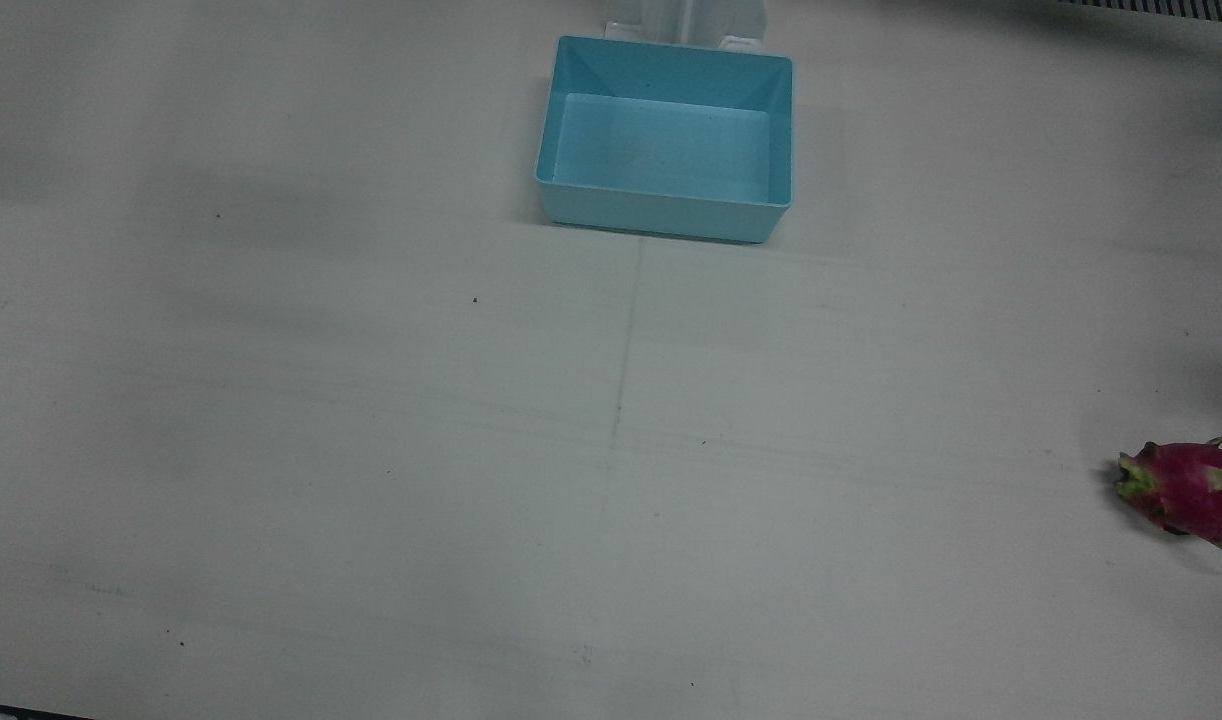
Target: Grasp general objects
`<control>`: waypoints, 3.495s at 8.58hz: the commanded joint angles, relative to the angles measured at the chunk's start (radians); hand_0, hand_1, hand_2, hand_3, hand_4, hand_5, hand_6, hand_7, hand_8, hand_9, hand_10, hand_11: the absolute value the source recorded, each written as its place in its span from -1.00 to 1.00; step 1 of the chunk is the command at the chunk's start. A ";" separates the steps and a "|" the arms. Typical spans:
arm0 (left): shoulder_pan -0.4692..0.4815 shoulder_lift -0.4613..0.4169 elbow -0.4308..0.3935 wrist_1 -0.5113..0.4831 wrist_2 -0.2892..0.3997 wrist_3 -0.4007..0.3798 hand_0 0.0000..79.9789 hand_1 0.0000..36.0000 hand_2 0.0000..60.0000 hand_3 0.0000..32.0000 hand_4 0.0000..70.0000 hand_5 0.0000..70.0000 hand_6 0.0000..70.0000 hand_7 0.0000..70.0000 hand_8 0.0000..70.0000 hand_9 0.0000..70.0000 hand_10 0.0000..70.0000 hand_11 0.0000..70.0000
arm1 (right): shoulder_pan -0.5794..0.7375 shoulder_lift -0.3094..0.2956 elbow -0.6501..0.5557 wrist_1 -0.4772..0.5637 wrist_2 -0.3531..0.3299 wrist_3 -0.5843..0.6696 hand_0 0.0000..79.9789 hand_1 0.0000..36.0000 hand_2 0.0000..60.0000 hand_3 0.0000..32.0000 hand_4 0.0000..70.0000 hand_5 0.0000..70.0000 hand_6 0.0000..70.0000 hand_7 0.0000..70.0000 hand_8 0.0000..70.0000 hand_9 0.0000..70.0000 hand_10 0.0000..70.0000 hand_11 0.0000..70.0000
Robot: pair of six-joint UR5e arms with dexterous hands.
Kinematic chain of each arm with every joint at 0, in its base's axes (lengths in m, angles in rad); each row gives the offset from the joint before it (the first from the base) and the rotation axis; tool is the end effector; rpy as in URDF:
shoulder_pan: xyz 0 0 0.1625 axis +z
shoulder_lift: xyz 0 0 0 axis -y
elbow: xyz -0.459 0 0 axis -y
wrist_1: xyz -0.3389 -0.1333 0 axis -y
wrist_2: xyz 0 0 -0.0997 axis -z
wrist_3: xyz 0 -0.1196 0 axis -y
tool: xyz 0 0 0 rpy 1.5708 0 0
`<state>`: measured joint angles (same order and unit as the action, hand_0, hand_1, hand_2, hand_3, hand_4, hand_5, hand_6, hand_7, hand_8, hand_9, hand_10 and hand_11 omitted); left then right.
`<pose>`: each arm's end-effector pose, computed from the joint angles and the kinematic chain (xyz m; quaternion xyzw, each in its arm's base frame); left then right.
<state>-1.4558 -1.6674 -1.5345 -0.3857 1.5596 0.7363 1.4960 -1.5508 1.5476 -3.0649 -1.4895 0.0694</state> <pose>-0.0725 -0.5454 0.6373 0.2614 0.8046 -0.4876 0.2159 0.1072 -0.4836 0.7132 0.0251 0.7321 -0.6802 0.0279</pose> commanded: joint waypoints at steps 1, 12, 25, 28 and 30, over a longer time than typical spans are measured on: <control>-0.009 -0.008 -0.114 0.138 0.148 0.046 0.43 0.12 -1.00 -0.90 -0.86 -1.00 -1.00 -1.00 -1.00 -1.00 -1.00 -1.00 | 0.000 0.000 0.000 0.000 0.000 0.001 -1.00 -1.00 -1.00 -1.00 -1.00 -1.00 -1.00 -1.00 -1.00 -1.00 -1.00 -1.00; -0.006 0.107 -0.295 0.387 0.298 0.633 0.53 0.31 -1.00 -0.65 -0.86 -1.00 -1.00 -0.99 -1.00 -1.00 -1.00 -0.94 | 0.001 0.000 0.000 0.000 0.000 0.000 -1.00 -1.00 -1.00 -1.00 -1.00 -1.00 -1.00 -1.00 -1.00 -1.00 -1.00 -1.00; 0.146 0.115 -0.108 0.511 0.296 0.996 0.53 0.38 -0.91 -0.52 -0.87 -1.00 -1.00 -0.98 -1.00 -1.00 -0.98 -0.89 | 0.000 0.000 -0.001 0.000 0.000 0.001 -1.00 -1.00 -1.00 -1.00 -1.00 -1.00 -1.00 -1.00 -1.00 -1.00 -1.00 -1.00; 0.198 0.115 -0.099 0.524 0.300 0.983 0.50 0.33 -0.94 -0.40 -0.91 -1.00 -1.00 -1.00 -1.00 -1.00 -0.99 -0.89 | 0.000 0.000 -0.001 0.000 0.000 0.001 -1.00 -1.00 -1.00 -1.00 -1.00 -1.00 -1.00 -1.00 -1.00 -1.00 -1.00 -1.00; 0.227 0.112 -0.095 0.519 0.290 0.980 0.50 0.34 -0.93 -0.39 -0.91 -1.00 -1.00 -0.99 -1.00 -1.00 -0.99 -0.90 | 0.000 0.000 -0.001 0.000 0.000 0.001 -1.00 -1.00 -1.00 -1.00 -1.00 -1.00 -1.00 -1.00 -1.00 -1.00 -1.00 -1.00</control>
<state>-1.2584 -1.5528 -1.6339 0.1346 1.8570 1.7200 1.4956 -1.5508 1.5463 -3.0649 -1.4895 0.0706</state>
